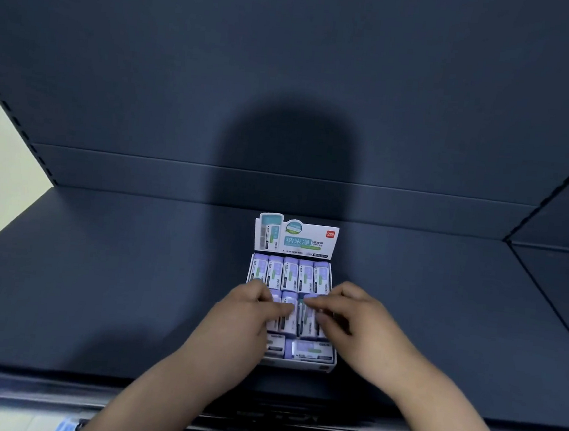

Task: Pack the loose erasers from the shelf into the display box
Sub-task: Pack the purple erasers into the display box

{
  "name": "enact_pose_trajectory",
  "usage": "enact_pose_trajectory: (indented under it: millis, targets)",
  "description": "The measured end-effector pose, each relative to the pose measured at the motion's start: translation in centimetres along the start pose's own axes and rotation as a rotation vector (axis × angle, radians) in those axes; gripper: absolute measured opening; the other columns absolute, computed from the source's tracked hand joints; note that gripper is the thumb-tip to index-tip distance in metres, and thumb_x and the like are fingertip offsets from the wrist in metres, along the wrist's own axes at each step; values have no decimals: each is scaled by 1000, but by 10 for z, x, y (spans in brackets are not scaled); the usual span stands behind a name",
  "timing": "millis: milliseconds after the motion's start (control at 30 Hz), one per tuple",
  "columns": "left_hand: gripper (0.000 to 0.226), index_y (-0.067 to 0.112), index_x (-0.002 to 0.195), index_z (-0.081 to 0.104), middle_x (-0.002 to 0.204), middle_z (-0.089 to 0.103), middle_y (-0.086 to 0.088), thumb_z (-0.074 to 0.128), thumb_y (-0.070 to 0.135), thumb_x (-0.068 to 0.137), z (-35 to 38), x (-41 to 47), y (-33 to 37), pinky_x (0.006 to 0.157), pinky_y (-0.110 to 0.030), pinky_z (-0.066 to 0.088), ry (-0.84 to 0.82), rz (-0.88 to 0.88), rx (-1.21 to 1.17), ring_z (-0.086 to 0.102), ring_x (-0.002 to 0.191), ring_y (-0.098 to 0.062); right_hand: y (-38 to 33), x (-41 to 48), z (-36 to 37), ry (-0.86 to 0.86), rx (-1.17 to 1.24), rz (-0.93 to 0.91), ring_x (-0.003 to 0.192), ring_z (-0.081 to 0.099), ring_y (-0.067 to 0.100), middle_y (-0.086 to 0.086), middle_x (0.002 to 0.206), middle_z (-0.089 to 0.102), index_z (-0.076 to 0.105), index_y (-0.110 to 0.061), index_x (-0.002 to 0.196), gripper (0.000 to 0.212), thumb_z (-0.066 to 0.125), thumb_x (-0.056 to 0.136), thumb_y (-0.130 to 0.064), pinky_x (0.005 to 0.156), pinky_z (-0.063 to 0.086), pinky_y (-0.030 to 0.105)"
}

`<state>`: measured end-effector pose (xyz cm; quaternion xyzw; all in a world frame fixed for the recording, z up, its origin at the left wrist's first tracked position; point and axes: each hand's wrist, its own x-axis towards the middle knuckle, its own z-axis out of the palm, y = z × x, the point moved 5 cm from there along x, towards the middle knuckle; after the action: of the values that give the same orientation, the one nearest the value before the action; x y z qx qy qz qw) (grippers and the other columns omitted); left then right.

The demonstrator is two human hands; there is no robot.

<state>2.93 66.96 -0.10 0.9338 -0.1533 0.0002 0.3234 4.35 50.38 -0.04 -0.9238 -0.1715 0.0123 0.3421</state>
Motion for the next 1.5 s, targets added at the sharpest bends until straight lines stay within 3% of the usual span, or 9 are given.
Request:
enact_pose_trajectory:
  millis: [100, 233, 400, 567, 867, 1033, 1200, 1433, 1500]
  targets:
    - [12, 13, 95, 65, 79, 39, 10, 54, 9, 91, -8, 0, -7, 59, -11, 34, 38, -109, -24, 47, 73, -10, 1, 2, -2, 6, -16, 22, 78, 54, 0, -21, 87, 50, 69, -32, 105, 22, 66, 84, -25, 75, 45, 18]
    - [31, 20, 115, 66, 83, 36, 13, 48, 7, 93, -9, 0, -5, 61, -6, 32, 8, -82, 41, 43, 73, -5, 2, 4, -3, 21, -33, 70, 79, 57, 2, -17, 83, 52, 71, -30, 96, 14, 68, 81, -30, 78, 49, 25]
    - [37, 31, 119, 63, 82, 33, 13, 49, 9, 93, -8, 0, -2, 71, -21, 44, -33, -57, 39, 41, 76, -8, -1, 4, -6, 29, -92, 67, 78, 55, 2, -18, 84, 48, 69, -33, 101, 20, 66, 82, -39, 75, 47, 23]
    - [6, 15, 93, 63, 71, 32, 12, 59, 13, 90, -11, 1, -5, 64, -16, 40, 10, -118, 15, 37, 64, -7, 4, 5, -7, 52, -62, 76, 75, 53, 1, -17, 80, 48, 67, -33, 107, 25, 68, 82, -33, 76, 47, 22]
    - [43, 37, 127, 55, 87, 35, 8, 49, 10, 93, -9, 0, -6, 69, -21, 30, -12, 58, 220, 37, 87, -12, 13, 6, -4, -3, -4, 116, 75, 51, 1, -11, 78, 48, 66, -37, 111, 28, 68, 83, -33, 69, 38, 12]
    - [47, 28, 131, 52, 94, 43, 8, 42, 4, 92, -18, -4, -18, 73, -19, 45, 87, -91, 32, 53, 84, -9, 16, 4, -5, 76, 60, 138, 75, 51, 1, -9, 77, 50, 60, -27, 121, 38, 67, 84, -30, 69, 35, 2]
    - [33, 17, 120, 58, 98, 57, -3, 39, 10, 94, -19, -6, -35, 75, -20, 40, 81, -240, -68, 55, 89, -16, 17, 2, 1, 99, 62, 196, 71, 50, 1, -5, 77, 52, 51, -22, 131, 44, 61, 89, -28, 67, 35, 0]
    - [30, 39, 112, 61, 84, 61, 34, 43, 20, 98, -10, -10, -38, 67, 3, 36, 37, -280, -336, 55, 81, 18, 19, 2, 8, 58, 138, 274, 68, 49, 4, -5, 76, 54, 45, -26, 135, 44, 54, 93, -28, 63, 38, 5]
    - [31, 38, 116, 61, 80, 59, 36, 42, 21, 98, -8, -11, -39, 66, 3, 36, 35, -294, -343, 56, 77, 14, 22, 1, 11, 51, 173, 291, 64, 48, 4, -6, 72, 52, 51, -26, 132, 39, 53, 93, -28, 62, 38, 7]
